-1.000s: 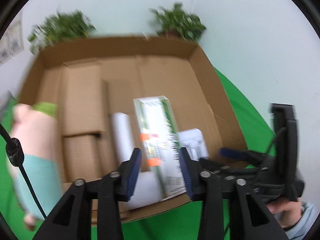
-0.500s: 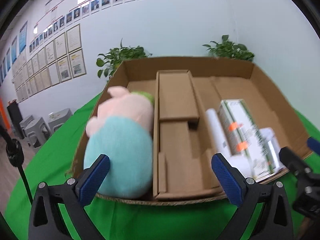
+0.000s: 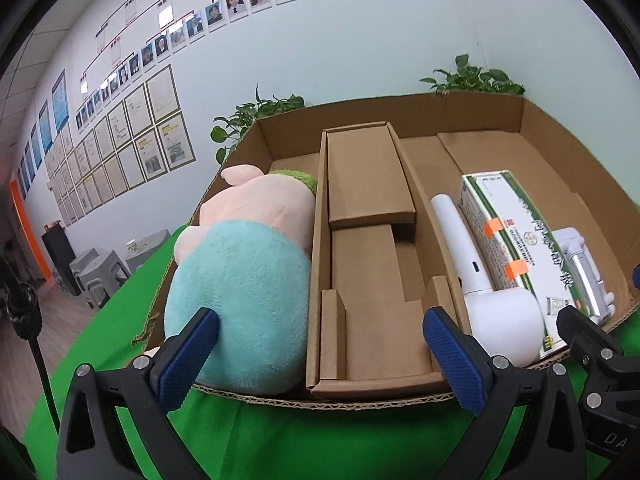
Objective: Organize objects
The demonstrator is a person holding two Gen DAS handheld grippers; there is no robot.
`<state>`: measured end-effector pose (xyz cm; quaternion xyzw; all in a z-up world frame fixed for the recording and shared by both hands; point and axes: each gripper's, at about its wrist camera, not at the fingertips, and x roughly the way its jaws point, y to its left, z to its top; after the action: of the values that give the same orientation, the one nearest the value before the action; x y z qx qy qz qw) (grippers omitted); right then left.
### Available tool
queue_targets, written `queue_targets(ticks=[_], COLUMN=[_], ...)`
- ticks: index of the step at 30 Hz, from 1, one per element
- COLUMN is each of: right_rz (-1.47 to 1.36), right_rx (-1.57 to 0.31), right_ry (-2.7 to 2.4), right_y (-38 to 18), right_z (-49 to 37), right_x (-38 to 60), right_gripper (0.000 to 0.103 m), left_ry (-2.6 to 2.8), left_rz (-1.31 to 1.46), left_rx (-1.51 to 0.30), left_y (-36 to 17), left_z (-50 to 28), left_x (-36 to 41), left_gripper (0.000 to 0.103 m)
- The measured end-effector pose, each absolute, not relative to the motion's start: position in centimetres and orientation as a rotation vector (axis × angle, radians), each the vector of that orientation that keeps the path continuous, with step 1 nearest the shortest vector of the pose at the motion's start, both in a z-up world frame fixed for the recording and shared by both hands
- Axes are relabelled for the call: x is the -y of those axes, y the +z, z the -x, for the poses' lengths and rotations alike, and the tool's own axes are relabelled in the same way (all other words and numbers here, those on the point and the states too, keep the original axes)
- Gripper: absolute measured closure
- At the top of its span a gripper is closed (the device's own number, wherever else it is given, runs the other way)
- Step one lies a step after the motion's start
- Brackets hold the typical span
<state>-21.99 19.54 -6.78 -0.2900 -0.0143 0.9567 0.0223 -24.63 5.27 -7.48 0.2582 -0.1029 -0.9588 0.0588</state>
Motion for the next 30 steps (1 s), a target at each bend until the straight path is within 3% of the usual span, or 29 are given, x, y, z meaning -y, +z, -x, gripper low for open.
queue_targets(ticks=[30], right_rz=[0.916], right_rx=[0.055], right_ry=[2.949], right_y=[-7.09], right_z=[21.92], right_x=[-19.56], right_gripper=[0.0], left_ry=[-2.896], left_rz=[-0.785], left_rx=[0.327], left_y=[-7.43], left_z=[25.21], left_x=[-5.13], left_gripper=[0.0])
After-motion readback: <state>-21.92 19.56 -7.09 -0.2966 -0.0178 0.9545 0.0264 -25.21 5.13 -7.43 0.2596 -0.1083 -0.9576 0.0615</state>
